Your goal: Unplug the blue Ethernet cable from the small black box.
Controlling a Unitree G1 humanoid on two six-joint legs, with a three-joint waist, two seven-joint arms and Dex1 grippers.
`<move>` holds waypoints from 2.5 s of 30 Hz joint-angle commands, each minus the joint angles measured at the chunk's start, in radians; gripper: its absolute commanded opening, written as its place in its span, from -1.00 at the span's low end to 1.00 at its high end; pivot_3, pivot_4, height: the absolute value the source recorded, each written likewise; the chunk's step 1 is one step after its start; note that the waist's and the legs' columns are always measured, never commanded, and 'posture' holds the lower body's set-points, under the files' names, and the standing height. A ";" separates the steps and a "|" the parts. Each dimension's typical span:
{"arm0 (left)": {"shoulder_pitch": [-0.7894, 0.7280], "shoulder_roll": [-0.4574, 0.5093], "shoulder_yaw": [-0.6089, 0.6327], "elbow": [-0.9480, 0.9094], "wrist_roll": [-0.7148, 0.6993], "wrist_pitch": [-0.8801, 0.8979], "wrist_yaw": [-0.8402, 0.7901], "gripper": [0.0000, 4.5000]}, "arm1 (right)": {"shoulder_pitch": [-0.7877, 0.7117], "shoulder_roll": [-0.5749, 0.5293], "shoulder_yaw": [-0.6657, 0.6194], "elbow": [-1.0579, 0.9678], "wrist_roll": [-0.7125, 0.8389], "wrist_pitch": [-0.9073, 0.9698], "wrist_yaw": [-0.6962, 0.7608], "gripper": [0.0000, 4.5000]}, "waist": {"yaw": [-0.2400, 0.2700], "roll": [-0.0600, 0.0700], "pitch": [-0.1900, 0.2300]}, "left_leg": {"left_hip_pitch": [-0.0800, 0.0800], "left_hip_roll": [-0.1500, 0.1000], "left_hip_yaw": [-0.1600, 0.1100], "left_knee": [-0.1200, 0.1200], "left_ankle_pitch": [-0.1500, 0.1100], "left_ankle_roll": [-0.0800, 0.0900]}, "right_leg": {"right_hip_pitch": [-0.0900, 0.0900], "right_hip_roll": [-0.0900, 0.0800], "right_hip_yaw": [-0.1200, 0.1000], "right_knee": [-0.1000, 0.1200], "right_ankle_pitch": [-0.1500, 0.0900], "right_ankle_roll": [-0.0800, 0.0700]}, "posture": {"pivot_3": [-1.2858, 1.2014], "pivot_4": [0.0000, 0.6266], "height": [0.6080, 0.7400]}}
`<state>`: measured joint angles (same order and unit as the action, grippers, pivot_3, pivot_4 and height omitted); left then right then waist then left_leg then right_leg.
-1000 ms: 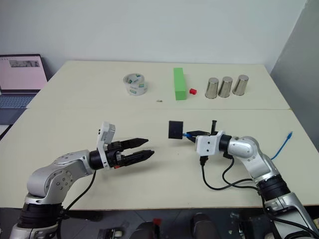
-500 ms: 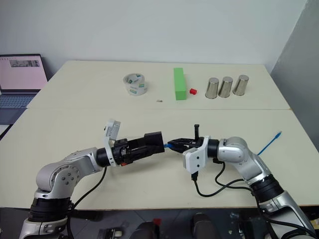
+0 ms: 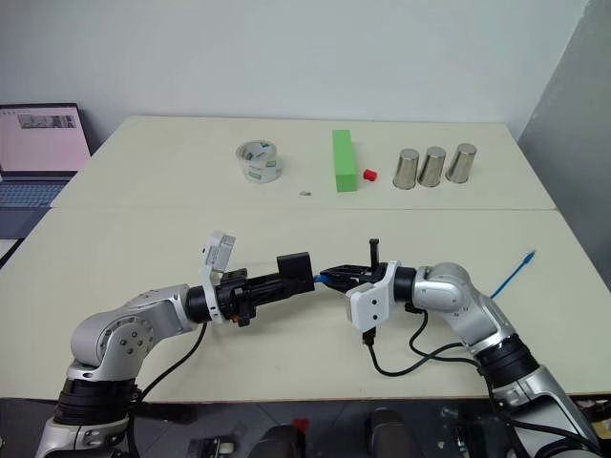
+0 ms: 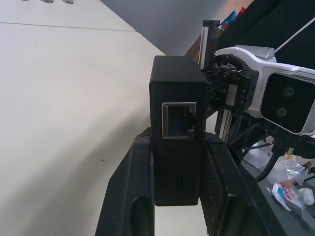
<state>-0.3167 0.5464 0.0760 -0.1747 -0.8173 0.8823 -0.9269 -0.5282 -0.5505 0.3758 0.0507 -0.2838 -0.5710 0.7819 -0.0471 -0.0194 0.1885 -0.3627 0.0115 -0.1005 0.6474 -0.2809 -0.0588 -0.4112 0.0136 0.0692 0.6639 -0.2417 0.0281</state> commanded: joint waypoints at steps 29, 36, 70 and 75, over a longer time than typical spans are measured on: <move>-0.091 0.073 -0.132 0.052 0.145 -0.225 -0.316 -0.65 | -0.006 -0.003 -0.187 -0.420 0.983 1.465 0.088 0.30 | 0.012 0.000 0.000 | -0.002 0.000 -0.003 -0.001 0.000 0.000 | -0.001 0.000 -0.003 -0.001 -0.004 0.002 | 0.03 -0.52 1.00; -0.079 0.077 -0.126 0.053 0.152 -0.238 -0.322 -0.65 | -0.007 -0.024 -0.174 -0.404 0.966 1.462 0.126 0.30 | 0.012 0.000 0.000 | -0.002 0.000 -0.003 -0.001 0.000 0.001 | -0.001 0.001 -0.003 -0.001 -0.004 0.002 | 0.03 -0.52 1.00; -0.061 0.073 -0.153 0.041 0.185 -0.283 -0.350 -0.65 | -0.060 -0.058 -0.095 -0.347 0.849 1.392 0.259 -0.98 | 0.011 0.000 0.000 | -0.002 0.001 -0.003 -0.001 0.000 0.001 | -0.001 0.001 -0.004 -0.001 -0.004 0.002 | 0.03 -0.52 1.00; -0.053 0.083 -0.159 0.032 0.190 -0.280 -0.357 -0.65 | -0.069 -0.072 -0.082 -0.336 0.839 1.400 0.279 -0.98 | 0.011 0.000 0.000 | -0.002 0.001 -0.003 -0.001 0.000 0.001 | -0.001 0.001 -0.004 -0.001 -0.004 0.002 | 0.03 -0.52 1.00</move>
<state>-0.3660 0.6212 -0.0810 -0.1075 -0.6252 0.6123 -1.2754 -0.5731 -0.6130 0.2972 -0.2759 0.5658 0.8324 1.0504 -0.0359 -0.0194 0.1885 -0.3648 0.0121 -0.1031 0.6466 -0.2811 -0.0583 -0.4123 0.0142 0.0656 0.6625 -0.2455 0.0302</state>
